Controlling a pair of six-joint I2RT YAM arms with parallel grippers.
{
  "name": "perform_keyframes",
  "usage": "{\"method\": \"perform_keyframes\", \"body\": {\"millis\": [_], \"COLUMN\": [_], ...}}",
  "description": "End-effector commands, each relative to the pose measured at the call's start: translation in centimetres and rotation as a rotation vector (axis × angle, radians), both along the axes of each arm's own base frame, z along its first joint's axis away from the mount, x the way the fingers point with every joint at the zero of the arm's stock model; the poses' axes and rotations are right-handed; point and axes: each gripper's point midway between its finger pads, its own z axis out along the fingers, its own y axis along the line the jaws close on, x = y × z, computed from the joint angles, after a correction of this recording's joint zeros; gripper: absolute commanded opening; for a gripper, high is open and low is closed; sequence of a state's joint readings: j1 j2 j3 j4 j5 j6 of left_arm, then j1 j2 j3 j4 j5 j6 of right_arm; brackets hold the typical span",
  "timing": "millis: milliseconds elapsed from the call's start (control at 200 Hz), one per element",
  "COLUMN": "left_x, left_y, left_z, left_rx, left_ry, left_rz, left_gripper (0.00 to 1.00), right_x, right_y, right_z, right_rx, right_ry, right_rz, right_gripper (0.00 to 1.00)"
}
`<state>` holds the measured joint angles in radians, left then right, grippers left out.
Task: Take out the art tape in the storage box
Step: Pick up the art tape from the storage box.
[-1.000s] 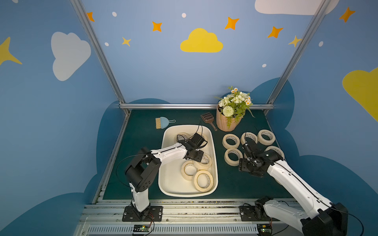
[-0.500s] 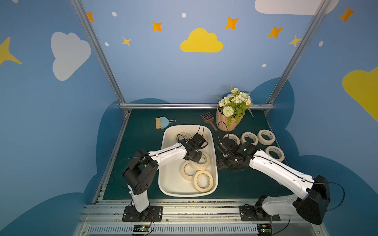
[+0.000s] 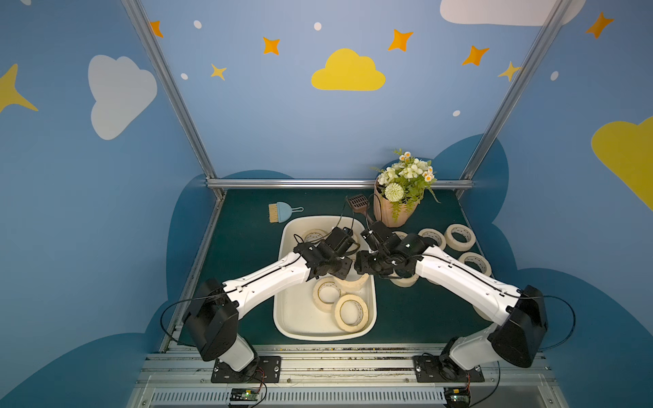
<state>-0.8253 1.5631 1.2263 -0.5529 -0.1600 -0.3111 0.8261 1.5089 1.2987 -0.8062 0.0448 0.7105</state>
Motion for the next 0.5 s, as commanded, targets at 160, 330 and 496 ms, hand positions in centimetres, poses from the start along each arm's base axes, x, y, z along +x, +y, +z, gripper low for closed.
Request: {"method": "perform_keyframes", "body": {"millis": [160, 330, 496], "left_x": [-1.2, -2.0, -2.9], "left_y": [-0.8, -1.0, 0.2], "left_z": [1.8, 2.7, 5.1], "left_rx": [-0.108, -0.168, -0.228], "left_ry": [-0.014, -0.034, -0.089], "left_rz": [-0.019, -0.054, -0.052], "left_gripper": [0.24, 0.89, 1.00], "right_x": [1.5, 2.3, 2.8], "right_y": [0.5, -0.9, -3.9], "right_z": [0.1, 0.1, 0.5], "right_rx": [0.033, -0.001, -0.066], "right_ry": [-0.001, -0.014, -0.035], "right_rz": [-0.038, -0.070, -0.121], "right_gripper": [0.03, 0.00, 0.00]}}
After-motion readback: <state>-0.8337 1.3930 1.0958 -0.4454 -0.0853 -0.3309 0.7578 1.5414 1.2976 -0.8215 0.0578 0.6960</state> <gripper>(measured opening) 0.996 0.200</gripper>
